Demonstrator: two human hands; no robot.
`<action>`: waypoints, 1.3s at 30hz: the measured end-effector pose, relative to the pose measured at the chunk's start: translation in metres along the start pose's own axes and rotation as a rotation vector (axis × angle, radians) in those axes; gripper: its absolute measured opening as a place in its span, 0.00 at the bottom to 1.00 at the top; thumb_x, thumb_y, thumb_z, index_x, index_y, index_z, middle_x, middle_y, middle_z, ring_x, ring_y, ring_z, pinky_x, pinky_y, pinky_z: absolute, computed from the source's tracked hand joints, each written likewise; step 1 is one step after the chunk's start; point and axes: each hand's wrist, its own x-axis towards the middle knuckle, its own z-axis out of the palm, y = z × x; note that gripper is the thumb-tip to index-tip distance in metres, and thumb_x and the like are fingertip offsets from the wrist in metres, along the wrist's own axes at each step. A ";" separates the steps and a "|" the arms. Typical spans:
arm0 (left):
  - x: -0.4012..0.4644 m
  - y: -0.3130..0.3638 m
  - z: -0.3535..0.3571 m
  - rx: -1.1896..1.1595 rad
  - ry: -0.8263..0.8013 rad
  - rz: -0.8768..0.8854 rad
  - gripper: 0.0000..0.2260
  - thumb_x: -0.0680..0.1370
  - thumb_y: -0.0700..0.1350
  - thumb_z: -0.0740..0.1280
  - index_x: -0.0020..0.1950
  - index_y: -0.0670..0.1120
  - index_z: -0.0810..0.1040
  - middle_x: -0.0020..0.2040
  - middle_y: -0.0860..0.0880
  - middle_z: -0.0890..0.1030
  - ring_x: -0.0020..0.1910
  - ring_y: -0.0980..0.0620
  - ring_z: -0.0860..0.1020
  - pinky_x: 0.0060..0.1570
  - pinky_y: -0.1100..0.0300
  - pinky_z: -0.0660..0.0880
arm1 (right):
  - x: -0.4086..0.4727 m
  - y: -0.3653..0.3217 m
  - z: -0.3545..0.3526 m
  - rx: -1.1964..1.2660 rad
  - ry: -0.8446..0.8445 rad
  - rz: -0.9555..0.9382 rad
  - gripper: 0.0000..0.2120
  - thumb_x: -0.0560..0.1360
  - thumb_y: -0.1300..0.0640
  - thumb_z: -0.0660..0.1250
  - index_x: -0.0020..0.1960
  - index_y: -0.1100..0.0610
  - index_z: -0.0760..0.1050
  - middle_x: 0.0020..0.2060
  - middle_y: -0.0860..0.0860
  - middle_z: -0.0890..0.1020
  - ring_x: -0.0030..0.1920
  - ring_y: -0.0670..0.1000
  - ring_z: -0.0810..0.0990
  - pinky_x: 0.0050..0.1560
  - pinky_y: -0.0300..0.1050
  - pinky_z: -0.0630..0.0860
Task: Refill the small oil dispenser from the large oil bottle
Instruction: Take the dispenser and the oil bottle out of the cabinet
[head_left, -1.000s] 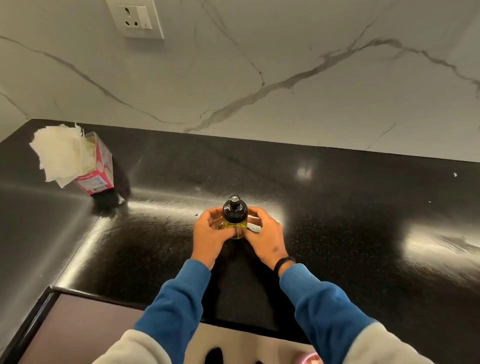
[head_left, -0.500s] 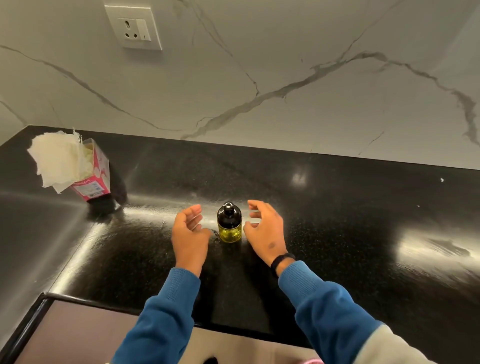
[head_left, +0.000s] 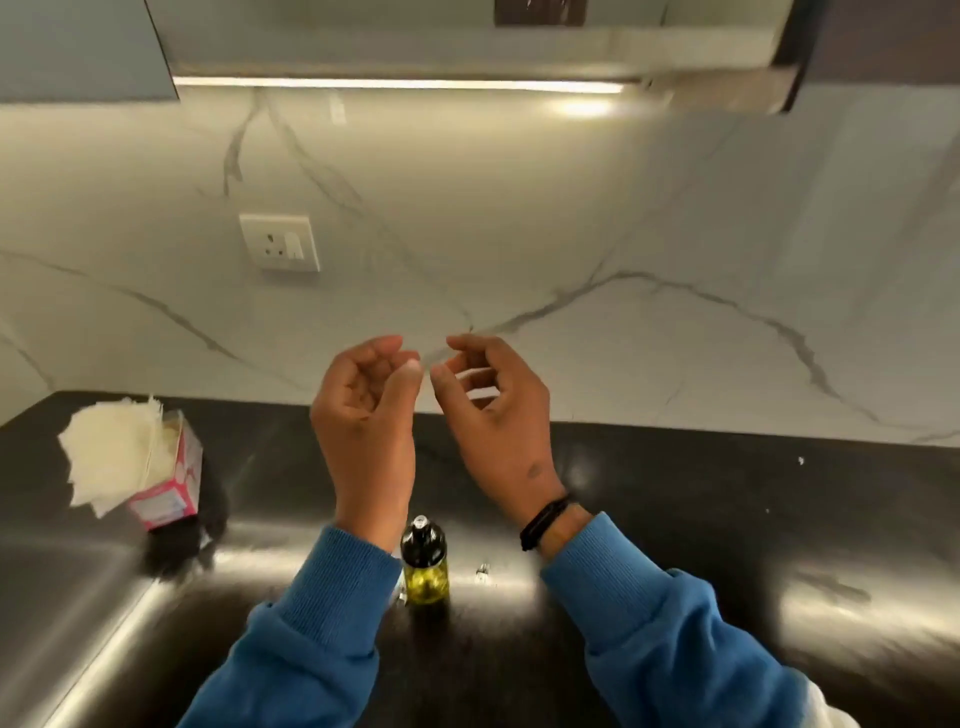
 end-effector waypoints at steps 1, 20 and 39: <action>0.007 0.018 0.011 -0.045 -0.018 0.069 0.08 0.77 0.34 0.70 0.54 0.43 0.81 0.47 0.45 0.84 0.48 0.49 0.83 0.52 0.55 0.81 | 0.012 -0.018 -0.006 0.018 0.023 -0.048 0.12 0.77 0.55 0.71 0.59 0.55 0.78 0.46 0.48 0.82 0.43 0.43 0.81 0.38 0.33 0.76; 0.177 0.201 0.175 0.038 -0.208 0.390 0.26 0.79 0.53 0.71 0.75 0.50 0.68 0.70 0.48 0.74 0.67 0.52 0.74 0.64 0.56 0.73 | 0.214 -0.197 -0.092 -0.106 0.295 -0.318 0.25 0.78 0.43 0.66 0.70 0.51 0.68 0.64 0.51 0.75 0.60 0.49 0.76 0.61 0.48 0.77; 0.241 0.168 0.206 0.187 -0.404 0.148 0.18 0.79 0.57 0.70 0.65 0.48 0.80 0.57 0.47 0.84 0.56 0.47 0.82 0.60 0.46 0.81 | 0.297 -0.163 -0.096 -0.285 -0.066 0.030 0.34 0.76 0.45 0.70 0.75 0.53 0.59 0.69 0.54 0.73 0.66 0.56 0.74 0.59 0.51 0.78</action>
